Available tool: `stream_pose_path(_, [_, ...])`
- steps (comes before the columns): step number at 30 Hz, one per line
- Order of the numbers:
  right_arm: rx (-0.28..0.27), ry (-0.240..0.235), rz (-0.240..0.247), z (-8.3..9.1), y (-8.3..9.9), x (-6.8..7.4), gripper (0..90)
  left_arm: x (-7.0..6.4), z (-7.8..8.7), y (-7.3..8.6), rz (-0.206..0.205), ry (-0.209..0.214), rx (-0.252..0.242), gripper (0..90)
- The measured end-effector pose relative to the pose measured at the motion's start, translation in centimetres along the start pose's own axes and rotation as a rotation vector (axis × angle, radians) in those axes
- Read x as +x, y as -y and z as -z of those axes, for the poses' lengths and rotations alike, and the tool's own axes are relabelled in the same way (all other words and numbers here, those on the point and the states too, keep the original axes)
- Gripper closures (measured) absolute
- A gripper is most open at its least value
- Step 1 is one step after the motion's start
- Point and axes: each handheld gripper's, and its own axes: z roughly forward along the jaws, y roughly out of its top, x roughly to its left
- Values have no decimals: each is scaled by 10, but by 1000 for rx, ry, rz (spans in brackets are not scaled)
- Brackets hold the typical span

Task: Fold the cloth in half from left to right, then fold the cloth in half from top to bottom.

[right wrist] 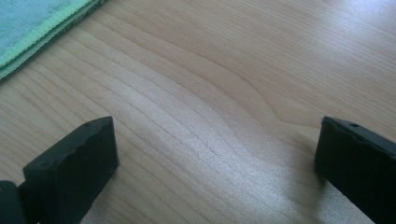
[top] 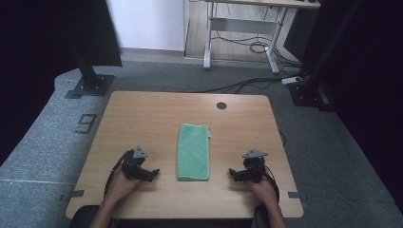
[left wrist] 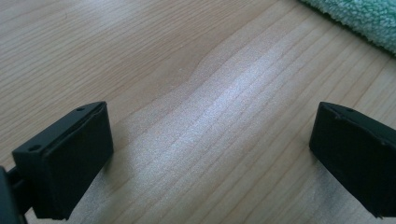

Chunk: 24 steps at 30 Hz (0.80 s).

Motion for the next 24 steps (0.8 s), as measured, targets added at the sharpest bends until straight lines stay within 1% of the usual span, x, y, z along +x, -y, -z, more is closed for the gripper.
stream_pose_path(7, [-1, 4, -5, -1, -1, 0, 0, -1, 0, 0, 7, -7, 0, 0])
stream_pose_path(12, [0, 16, -17, -3, -3, 2, 0, -1, 0, 0, 8, -6, -1, 0])
stream_pose_path(20, [0, 19, -17, -3, -3, 2, 0, -1, -2, -2, 13, -9, 1, 0])
stream_pose_path(23, [0, 18, -18, -3, -3, 2, 0, -3, -3, -6, 12, 1, 13, 0])
stream_pose_path(24, [0, 17, -18, -3, -3, 2, 0, -4, -4, -10, 18, 17, 7, 0])
